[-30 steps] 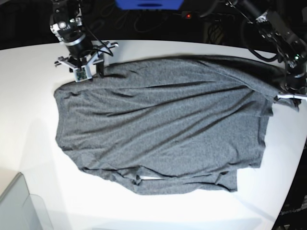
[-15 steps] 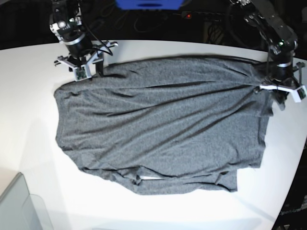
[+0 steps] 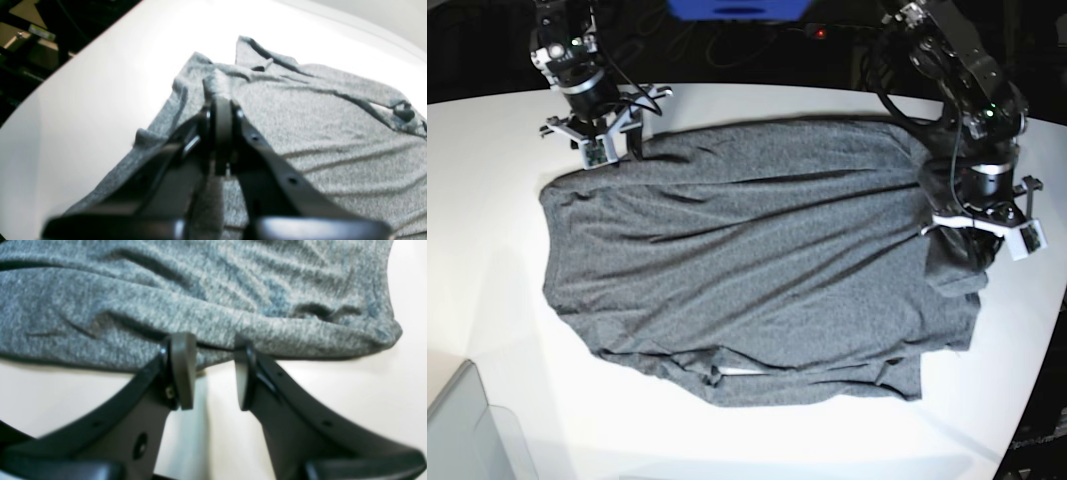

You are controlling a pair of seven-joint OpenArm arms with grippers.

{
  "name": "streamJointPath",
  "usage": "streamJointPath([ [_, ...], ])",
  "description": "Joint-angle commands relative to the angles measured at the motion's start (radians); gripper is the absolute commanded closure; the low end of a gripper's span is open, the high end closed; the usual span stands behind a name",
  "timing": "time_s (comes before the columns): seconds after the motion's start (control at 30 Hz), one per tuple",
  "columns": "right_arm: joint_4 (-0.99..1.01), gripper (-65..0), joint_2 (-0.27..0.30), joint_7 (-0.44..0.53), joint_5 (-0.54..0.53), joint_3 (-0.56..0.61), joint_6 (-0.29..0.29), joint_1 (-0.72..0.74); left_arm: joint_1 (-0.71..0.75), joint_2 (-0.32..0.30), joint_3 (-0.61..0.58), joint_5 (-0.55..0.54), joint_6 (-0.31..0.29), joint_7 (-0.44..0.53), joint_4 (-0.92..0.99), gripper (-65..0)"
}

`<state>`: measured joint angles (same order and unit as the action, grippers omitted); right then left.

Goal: Layout the t-shirt on the table in an organized manner, then fold the t-shirt properly
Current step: 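Lower the left gripper onto the shirt edge and grasp it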

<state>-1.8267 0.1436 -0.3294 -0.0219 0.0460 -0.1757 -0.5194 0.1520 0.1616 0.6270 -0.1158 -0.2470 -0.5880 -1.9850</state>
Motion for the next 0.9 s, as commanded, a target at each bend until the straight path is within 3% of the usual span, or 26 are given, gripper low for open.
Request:
streamJointPath([
  [0.0, -0.015, -20.6, 0.004, 0.025, 0.000, -0.002, 0.003, -0.003, -0.010, -0.004, -0.011, -0.008, 0.001, 0.026, -0.020, -0.1],
  [0.23, -0.015, -20.6, 0.004, 0.025, 0.000, -0.004, 0.003, 0.002, 0.034, -0.004, -0.032, -0.008, 0.001, 0.027, -0.010, -0.1],
  [0.37, -0.015, -20.6, 0.004, 0.025, 0.000, -0.004, 0.003, 0.005, 0.082, -0.004, 0.049, -0.014, -0.005, 0.029, 0.026, -0.1],
  [0.6, -0.015, -20.6, 0.004, 0.025, 0.000, -0.004, 0.003, 0.006, 0.140, -0.004, 0.248, -0.187, -0.007, 0.029, 0.131, -0.1],
  [0.87, -0.015, -20.6, 0.001, 0.025, -0.002, -0.002, 0.003, 0.020, 0.130, -0.041, 0.304, -0.204, -0.007, 0.032, 0.244, -0.1],
])
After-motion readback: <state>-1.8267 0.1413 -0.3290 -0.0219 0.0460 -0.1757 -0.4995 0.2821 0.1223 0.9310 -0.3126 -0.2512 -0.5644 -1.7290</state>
